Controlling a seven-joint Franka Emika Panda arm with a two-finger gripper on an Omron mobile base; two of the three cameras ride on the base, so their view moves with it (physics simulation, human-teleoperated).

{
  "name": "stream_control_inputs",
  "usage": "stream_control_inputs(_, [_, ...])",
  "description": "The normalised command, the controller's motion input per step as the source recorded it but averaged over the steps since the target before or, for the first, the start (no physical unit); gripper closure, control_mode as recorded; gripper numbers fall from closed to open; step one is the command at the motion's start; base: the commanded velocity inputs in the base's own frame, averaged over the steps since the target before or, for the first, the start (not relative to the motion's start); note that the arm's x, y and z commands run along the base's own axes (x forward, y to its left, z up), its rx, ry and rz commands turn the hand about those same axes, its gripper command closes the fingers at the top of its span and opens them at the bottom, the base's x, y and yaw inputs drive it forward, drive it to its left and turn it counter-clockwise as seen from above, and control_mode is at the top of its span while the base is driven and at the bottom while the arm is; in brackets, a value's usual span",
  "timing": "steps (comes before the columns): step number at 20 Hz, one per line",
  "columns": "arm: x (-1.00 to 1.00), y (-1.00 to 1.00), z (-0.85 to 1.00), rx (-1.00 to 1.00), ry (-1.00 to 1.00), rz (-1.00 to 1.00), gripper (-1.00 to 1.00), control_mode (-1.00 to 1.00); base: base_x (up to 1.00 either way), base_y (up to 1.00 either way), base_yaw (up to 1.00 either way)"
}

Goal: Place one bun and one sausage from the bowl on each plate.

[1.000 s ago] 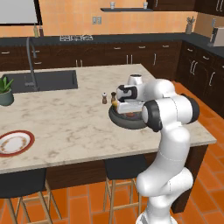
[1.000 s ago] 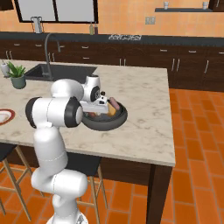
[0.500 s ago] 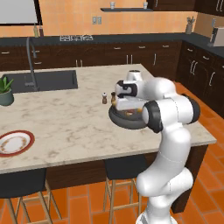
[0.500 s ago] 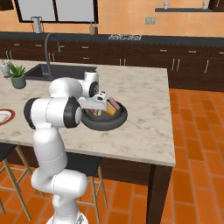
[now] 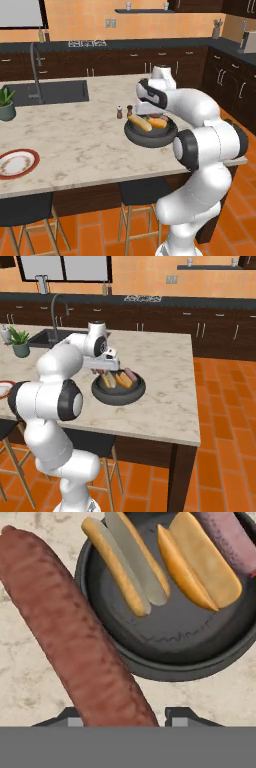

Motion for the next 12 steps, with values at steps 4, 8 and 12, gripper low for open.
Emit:
stream_control_inputs(4, [-1.0,-0.01,0.01,0.0,-0.23,0.0,1.0,-1.0,0.0,0.0,0.0])
stream_control_inputs(8, [-0.88,-0.03,0.0,0.03,-0.15,0.0,1.0,-1.0,0.0,0.0,0.0])
stream_control_inputs(12, [-0.47,-0.06,0.59,0.0,-0.04,-0.01,1.0,-1.0,0.0,0.0,0.0])
